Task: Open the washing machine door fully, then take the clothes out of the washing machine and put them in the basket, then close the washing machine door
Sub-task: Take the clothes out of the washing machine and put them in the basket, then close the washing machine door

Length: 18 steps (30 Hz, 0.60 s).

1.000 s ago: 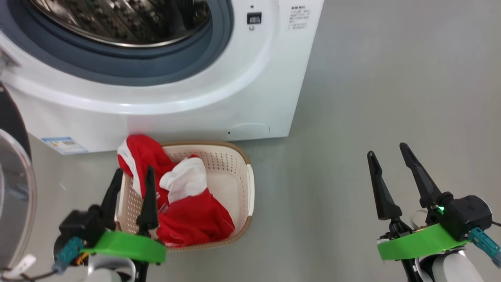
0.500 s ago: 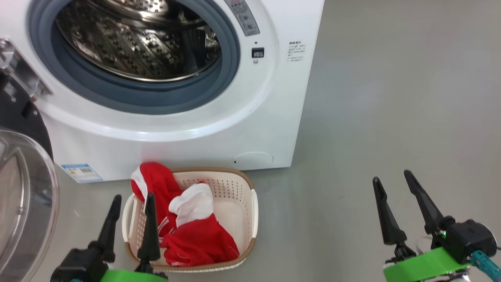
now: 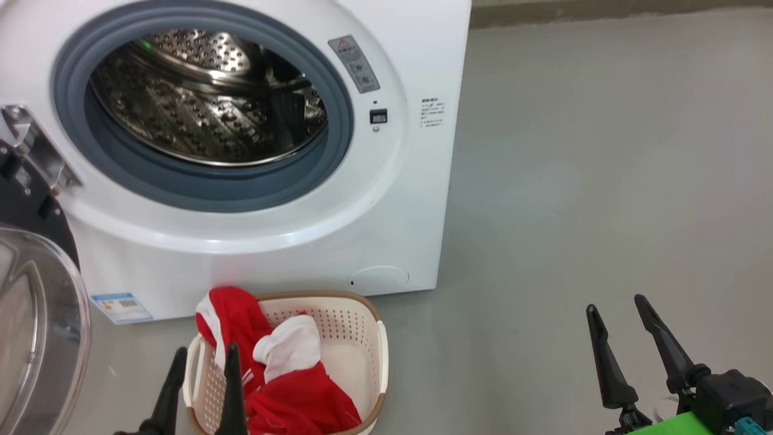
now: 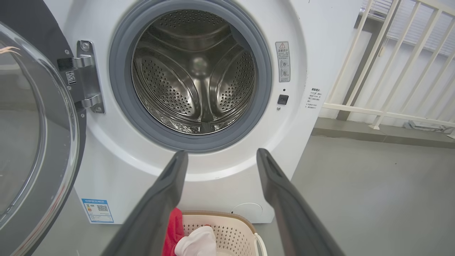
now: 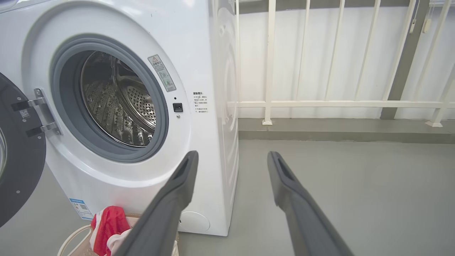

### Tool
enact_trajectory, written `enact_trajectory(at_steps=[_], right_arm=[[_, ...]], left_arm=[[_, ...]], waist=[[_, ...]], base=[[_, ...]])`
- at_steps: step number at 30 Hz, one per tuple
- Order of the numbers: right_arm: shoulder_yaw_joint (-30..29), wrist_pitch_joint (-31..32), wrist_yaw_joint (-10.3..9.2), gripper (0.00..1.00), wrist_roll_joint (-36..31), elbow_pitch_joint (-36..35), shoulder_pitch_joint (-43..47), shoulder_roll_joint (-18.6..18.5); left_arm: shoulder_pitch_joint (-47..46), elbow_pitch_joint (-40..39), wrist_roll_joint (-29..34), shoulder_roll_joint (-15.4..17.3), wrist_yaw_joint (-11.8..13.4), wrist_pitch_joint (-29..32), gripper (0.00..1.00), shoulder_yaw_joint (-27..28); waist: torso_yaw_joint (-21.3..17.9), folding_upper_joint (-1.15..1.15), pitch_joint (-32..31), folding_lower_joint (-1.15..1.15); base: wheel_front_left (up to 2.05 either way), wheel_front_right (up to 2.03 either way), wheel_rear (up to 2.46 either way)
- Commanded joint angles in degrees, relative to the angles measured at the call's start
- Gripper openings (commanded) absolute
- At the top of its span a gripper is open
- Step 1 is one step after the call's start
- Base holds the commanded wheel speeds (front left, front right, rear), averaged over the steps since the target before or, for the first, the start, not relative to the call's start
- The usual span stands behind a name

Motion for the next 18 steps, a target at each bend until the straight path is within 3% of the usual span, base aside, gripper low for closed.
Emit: enact_trajectory(at_steps=[1,18], right_arm=[[1.01,-0.36,0.36,1.00,-0.68,-1.65,-0.51,-0.67],[0.58,-0.36,0.36,1.00,-0.70,-2.25,0.63,-0.67]], left_arm=[[-0.07,-1.95,0.76,0.43,0.47,-0.45,1.00,1.68],[2.23,-3.55,3.35,0.42,1.64,-0.45,1.00,2.48]], waist=[[-0.77,0.00,-1.23,0.00],[-0.94,0.00,-2.68,0.00]], base=[[0.00,0.00,0.00],[0.00,0.00,0.00]])
